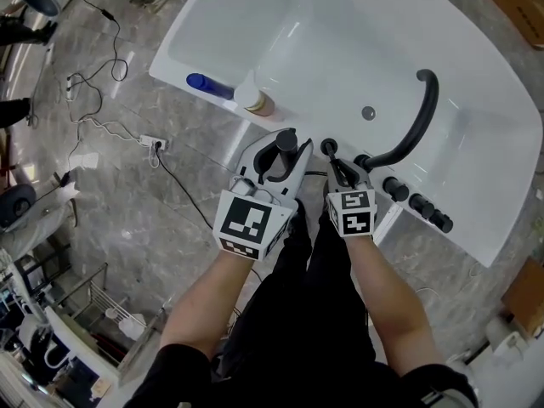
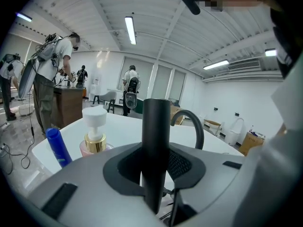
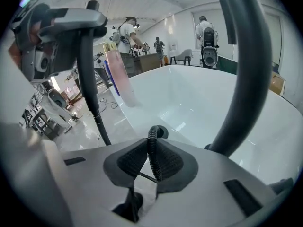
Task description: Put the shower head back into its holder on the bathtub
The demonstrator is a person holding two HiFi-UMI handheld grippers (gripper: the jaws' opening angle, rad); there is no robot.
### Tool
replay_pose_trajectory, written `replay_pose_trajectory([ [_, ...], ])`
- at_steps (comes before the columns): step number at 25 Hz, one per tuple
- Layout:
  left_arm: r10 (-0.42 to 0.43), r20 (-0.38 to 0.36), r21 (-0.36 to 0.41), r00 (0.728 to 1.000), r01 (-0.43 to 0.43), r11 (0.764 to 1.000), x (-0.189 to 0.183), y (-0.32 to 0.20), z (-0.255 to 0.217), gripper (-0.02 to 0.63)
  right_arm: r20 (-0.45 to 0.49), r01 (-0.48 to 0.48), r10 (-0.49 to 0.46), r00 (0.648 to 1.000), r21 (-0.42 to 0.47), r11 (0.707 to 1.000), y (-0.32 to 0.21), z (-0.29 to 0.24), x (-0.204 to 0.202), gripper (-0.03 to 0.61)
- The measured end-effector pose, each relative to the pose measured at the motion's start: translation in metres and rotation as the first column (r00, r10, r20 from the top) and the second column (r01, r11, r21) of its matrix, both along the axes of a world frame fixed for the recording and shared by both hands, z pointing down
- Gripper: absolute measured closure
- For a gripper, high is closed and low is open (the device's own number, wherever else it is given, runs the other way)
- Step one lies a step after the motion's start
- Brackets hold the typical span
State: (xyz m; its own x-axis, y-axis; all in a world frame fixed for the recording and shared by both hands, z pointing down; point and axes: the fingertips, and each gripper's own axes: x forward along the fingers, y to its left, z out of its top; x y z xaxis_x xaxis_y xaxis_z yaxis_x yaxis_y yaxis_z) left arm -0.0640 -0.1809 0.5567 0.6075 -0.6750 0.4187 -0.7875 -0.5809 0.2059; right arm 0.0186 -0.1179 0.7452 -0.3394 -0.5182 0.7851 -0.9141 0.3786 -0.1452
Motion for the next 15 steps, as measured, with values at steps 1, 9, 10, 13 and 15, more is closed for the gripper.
replay_pose_trajectory([
  [1, 0.001, 0.001, 0.006, 1.0, -0.001, 1.0, 0.0, -0.002, -0.003, 0.491, -0.005, -0.001, 0.001, 1.0, -0.009, 1.0, -0.005, 0.002, -0.001, 0.508],
  [9, -0.021, 0.0, 0.005, 1.0, 0.021, 1.0, -0.011, -0.007, -0.002, 0.491, -0.008, -0.034, 0.033, 0.999, -0.053, 0.998, -0.028, 0.017, -0.014, 0.484],
  [10, -0.023, -0.002, 0.003, 1.0, 0.023, 1.0, -0.012, -0.009, 0.0, 0.491, 0.001, -0.029, 0.029, 1.0, -0.048, 0.998, -0.028, 0.015, -0.016, 0.463],
  [13, -0.028, -0.008, 0.0, 1.0, 0.028, 1.0, -0.01, -0.01, 0.004, 0.491, 0.005, -0.015, 0.015, 1.0, -0.029, 0.999, -0.019, 0.009, -0.013, 0.435],
  [15, -0.026, -0.008, 0.001, 1.0, 0.026, 1.0, -0.008, -0.008, 0.005, 0.491, -0.006, -0.016, 0.015, 1.0, -0.023, 1.0, -0.006, 0.008, -0.006, 0.431],
])
